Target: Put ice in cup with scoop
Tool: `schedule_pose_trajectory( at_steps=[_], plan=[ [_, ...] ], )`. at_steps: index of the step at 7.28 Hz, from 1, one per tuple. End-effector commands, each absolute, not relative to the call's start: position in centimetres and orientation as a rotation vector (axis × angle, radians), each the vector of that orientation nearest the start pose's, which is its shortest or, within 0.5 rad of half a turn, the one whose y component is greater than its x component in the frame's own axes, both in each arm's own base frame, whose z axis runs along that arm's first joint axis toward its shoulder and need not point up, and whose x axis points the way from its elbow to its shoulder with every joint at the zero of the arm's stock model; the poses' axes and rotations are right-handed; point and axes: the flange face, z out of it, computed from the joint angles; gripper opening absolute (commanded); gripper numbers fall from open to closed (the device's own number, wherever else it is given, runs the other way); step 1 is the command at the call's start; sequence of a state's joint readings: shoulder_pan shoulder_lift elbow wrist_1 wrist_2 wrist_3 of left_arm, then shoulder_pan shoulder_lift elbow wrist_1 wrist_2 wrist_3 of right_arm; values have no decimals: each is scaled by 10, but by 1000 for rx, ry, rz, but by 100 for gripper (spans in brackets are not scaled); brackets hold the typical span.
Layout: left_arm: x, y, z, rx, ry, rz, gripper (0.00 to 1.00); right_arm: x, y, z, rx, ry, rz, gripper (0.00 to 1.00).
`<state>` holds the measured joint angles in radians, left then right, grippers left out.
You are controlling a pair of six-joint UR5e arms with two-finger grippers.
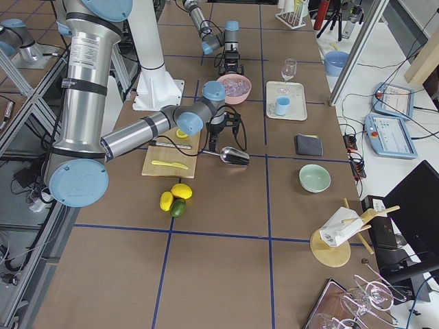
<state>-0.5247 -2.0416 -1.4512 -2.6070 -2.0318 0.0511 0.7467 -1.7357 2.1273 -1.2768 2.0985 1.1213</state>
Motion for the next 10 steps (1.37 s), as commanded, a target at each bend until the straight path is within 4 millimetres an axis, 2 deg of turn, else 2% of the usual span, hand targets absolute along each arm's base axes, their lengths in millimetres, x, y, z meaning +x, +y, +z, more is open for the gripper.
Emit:
schedule_pose_trajectory(
  at_steps=[1,4,6,7,8,9,10],
  plan=[
    [532,-412,324,1092,1062,1211,100,-305,-336,451,-77,-791,73,98],
    [532,-412,324,1093,1061,1212,100,-331,-331,466,-90,-756,60,91],
    [532,-412,324,1092,1062,1211,100,-337,-327,473,-97,-742,47,82],
    [532,-412,324,1092,1062,1211,100,-345,-327,472,-95,-746,27,70],
    [532,-412,324,1092,1062,1211,100,-345,-328,471,-94,-748,28,57],
    [532,-412,324,1092,1062,1211,100,-344,-328,470,-93,-750,25,39],
    [532,-412,324,1092,1062,1211,100,-341,-327,470,-97,-749,26,14]
  ],
)
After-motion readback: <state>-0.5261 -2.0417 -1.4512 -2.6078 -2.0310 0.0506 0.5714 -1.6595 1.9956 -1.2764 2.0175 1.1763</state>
